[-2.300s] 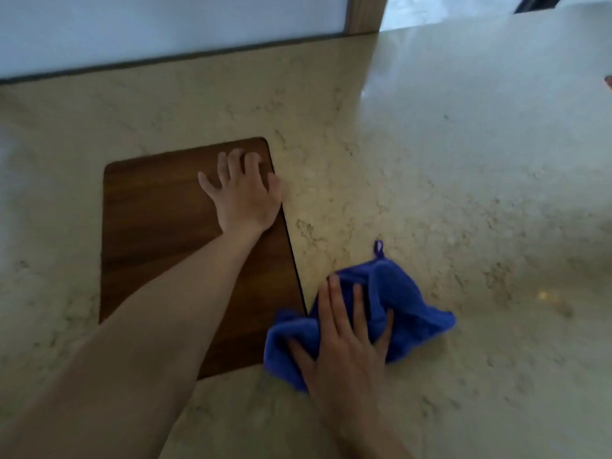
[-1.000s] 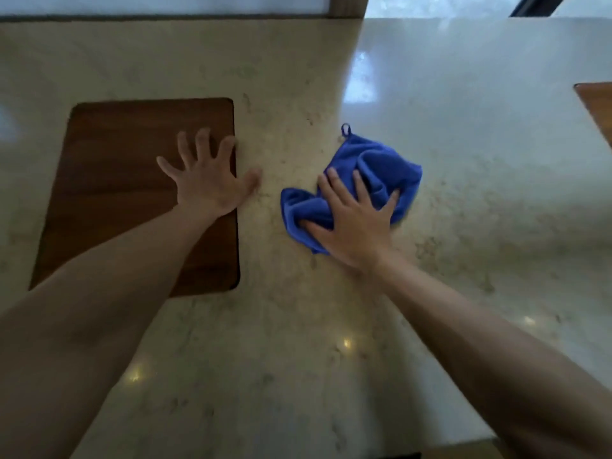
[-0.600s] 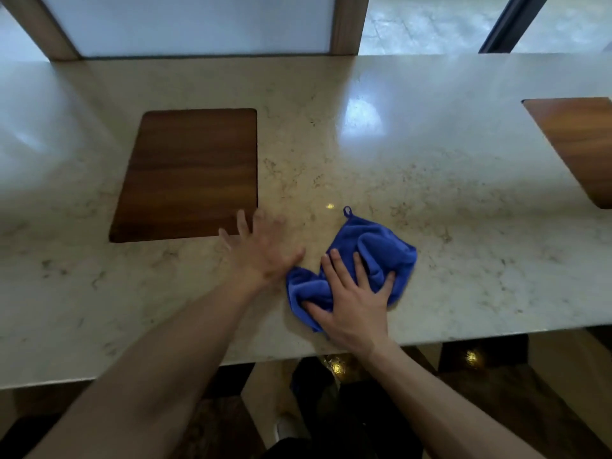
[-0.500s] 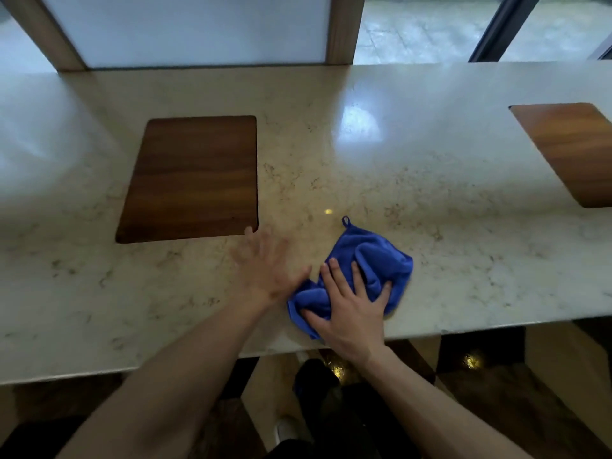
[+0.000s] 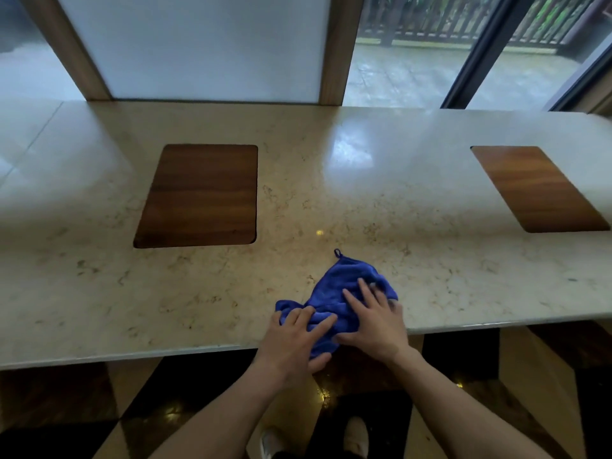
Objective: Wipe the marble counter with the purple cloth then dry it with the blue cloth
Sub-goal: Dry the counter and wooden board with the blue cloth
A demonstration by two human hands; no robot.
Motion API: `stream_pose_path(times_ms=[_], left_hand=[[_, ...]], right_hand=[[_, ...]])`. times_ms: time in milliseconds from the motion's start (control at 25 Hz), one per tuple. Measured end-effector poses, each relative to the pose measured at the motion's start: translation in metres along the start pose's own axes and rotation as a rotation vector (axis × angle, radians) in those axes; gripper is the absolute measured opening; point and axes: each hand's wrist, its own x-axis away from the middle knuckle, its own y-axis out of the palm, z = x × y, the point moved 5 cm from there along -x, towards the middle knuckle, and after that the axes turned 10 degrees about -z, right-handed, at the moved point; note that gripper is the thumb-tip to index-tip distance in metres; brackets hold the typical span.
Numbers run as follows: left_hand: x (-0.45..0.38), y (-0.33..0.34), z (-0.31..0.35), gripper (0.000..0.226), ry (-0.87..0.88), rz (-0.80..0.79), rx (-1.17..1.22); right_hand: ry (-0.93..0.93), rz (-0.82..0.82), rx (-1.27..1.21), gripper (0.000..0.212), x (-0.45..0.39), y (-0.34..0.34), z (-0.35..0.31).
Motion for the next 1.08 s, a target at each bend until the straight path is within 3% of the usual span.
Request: stream_pose_path(times_ms=[120, 280, 520, 760, 880, 1080], left_hand=[[-0.002, -0.005, 0.016, 0.076, -0.113, -0.055, -0.025], [-0.009, -0.008, 0.037, 0.061, -0.242, -0.081, -0.053], [-0.002, -0.009, 0.056, 0.048, -0.237, -0.050, 0.059], [-0.005, -0.043, 0.089, 0.038, -0.157, 0.326, 0.236], [-0.019, -0.093, 0.107, 0.048, -0.045, 0.546, 0.282], [-0.043, -0.177, 0.168, 0.053, 0.161, 0.746, 0.322]], right_hand=[[0.026, 0.019, -0.030, 0.082, 0.007, -0.001, 0.017], [-0.058, 0.182, -0.069, 0.050, 0.026, 0.002, 0.006], [-0.175, 0.168, -0.086, 0.036, 0.048, -0.004, 0.018], [-0.216, 0.340, -0.347, 0.034, 0.074, -0.040, 0.066], [-0.208, 0.502, -0.416, 0.039, 0.090, -0.079, 0.101], [-0.172, 0.728, -0.498, 0.045, 0.128, -0.135, 0.171]])
